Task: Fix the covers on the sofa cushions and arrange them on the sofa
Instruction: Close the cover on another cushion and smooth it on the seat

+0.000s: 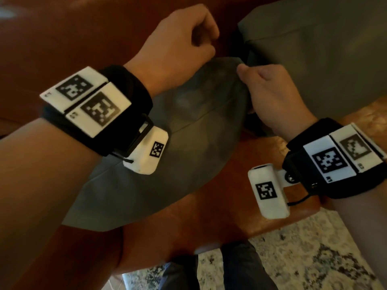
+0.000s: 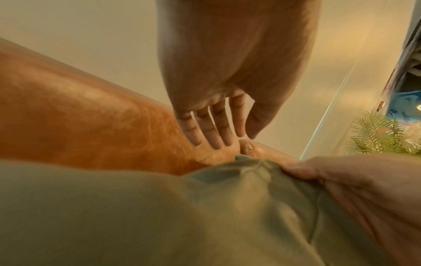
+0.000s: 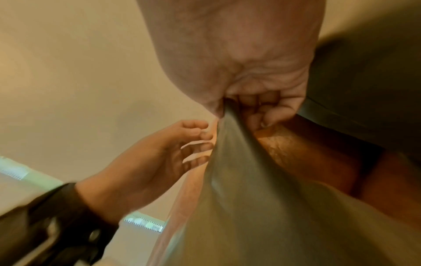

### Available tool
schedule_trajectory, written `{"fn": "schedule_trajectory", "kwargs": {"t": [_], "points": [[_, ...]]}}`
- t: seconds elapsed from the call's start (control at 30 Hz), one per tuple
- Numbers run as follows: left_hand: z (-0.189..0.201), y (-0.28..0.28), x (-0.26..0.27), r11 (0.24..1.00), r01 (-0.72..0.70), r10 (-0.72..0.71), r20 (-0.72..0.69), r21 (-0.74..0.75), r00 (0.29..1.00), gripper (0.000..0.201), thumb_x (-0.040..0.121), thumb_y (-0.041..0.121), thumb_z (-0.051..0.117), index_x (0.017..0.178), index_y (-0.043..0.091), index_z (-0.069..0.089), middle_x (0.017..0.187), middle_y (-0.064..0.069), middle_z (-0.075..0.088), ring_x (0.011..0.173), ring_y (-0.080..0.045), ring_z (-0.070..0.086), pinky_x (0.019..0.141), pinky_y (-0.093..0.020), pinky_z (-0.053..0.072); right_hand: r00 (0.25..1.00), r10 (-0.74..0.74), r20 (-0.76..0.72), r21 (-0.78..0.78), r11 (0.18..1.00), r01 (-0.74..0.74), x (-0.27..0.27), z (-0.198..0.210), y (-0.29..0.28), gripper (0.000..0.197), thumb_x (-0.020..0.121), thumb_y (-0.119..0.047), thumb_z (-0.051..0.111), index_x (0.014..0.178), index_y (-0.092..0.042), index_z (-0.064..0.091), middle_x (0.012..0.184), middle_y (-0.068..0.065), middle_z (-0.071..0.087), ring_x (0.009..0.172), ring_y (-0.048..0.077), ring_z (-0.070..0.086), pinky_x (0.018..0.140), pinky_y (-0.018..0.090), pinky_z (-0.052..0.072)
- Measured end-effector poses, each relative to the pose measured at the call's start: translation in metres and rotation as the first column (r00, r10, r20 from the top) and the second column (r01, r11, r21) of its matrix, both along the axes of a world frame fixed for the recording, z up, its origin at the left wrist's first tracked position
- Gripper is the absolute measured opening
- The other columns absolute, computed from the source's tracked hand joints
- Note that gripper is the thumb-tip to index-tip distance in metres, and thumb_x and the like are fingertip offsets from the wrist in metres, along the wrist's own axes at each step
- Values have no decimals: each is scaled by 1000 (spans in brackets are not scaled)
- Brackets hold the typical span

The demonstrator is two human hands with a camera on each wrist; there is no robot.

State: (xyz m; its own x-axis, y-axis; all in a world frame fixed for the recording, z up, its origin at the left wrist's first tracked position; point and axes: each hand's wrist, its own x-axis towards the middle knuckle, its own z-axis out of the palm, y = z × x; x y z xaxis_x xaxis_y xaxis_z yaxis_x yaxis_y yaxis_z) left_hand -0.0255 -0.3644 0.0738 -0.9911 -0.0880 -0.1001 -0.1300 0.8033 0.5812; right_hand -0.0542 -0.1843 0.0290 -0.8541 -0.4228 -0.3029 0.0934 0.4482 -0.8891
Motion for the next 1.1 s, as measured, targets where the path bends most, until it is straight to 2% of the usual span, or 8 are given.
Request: {"fn": "schedule_trajectory", "kwargs": {"t": [0.1, 0.17, 0.33, 0.5, 0.7, 0.83, 0.97, 1.1], "points": [[11, -7, 18, 993, -34, 56, 195, -112, 979, 24, 95, 35, 57, 117, 28, 59, 110, 13, 55, 97, -3, 51, 69, -5, 35, 993, -17, 120, -20, 1000, 19, 6, 3, -1, 52, 95, -46, 53, 87, 4, 65, 67, 11, 62, 60, 18, 59, 55, 26, 47], [19, -10, 36, 991, -44, 82, 323, -125, 943, 30, 94, 39, 57, 122, 29, 58, 116, 10, 53, 103, -7, 50, 81, -19, 35, 981, -65, 181, -18, 997, 69, 10, -2, -2, 40, 96, -40, 55, 91, -3, 69, 80, 8, 70, 72, 16, 68, 65, 28, 57], [15, -16, 88, 986, -141, 166, 451, -88, 877, 49, 93, 44, 55, 139, 32, 46, 137, 5, 42, 120, -14, 45, 96, -26, 35, 745, -306, 593, -17, 920, 392, 14, -5, -5, 23, 92, -45, 57, 106, -28, 62, 110, -3, 67, 102, 17, 62, 87, 37, 53], [-14, -2, 121, 959, -156, 231, 341, -235, 911, 64, 96, 52, 40, 152, 26, 25, 157, -2, 26, 145, -23, 23, 119, -42, 17, 889, -205, 409, -42, 969, 243, 23, -4, -3, 11, 94, -35, 59, 89, -28, 66, 90, -11, 71, 81, 0, 68, 69, 18, 54], [-43, 10, 142, 902, -154, 219, 121, -403, 968, 68, 98, 58, 21, 152, 18, 30, 156, -8, 34, 146, -26, 25, 119, -42, 14, 741, -408, 533, 1, 877, 481, 29, -9, 3, 42, 94, -54, 49, 126, -29, 55, 100, -9, 64, 95, 14, 60, 88, 34, 51], [-46, 12, 148, 898, -213, 238, 17, -386, 971, 63, 100, 54, 26, 148, 15, 38, 152, -9, 39, 144, -27, 29, 119, -43, 16, 831, -316, 459, -63, 921, 384, 53, -6, 8, 22, 96, -43, 52, 100, -28, 67, 100, -10, 73, 96, 10, 69, 86, 33, 54], [-28, 41, 158, 905, -200, 179, -91, -374, 980, 69, 94, 56, 39, 146, 11, 39, 152, -12, 38, 145, -28, 28, 120, -47, 17, 875, -380, 300, -58, 908, 414, 66, 13, -1, 34, 95, -35, 57, 98, -3, 68, 115, 23, 65, 105, 36, 64, 94, 53, 51], [-9, 78, 163, 915, -211, 194, -86, -344, 977, 89, 84, 62, 51, 151, 8, 27, 159, -13, 26, 148, -28, 20, 121, -49, 12, 963, -196, 184, -162, 960, 227, 96, 55, -23, 32, 95, -32, 57, 87, -5, 71, 99, 20, 71, 94, 33, 69, 85, 52, 55]]}}
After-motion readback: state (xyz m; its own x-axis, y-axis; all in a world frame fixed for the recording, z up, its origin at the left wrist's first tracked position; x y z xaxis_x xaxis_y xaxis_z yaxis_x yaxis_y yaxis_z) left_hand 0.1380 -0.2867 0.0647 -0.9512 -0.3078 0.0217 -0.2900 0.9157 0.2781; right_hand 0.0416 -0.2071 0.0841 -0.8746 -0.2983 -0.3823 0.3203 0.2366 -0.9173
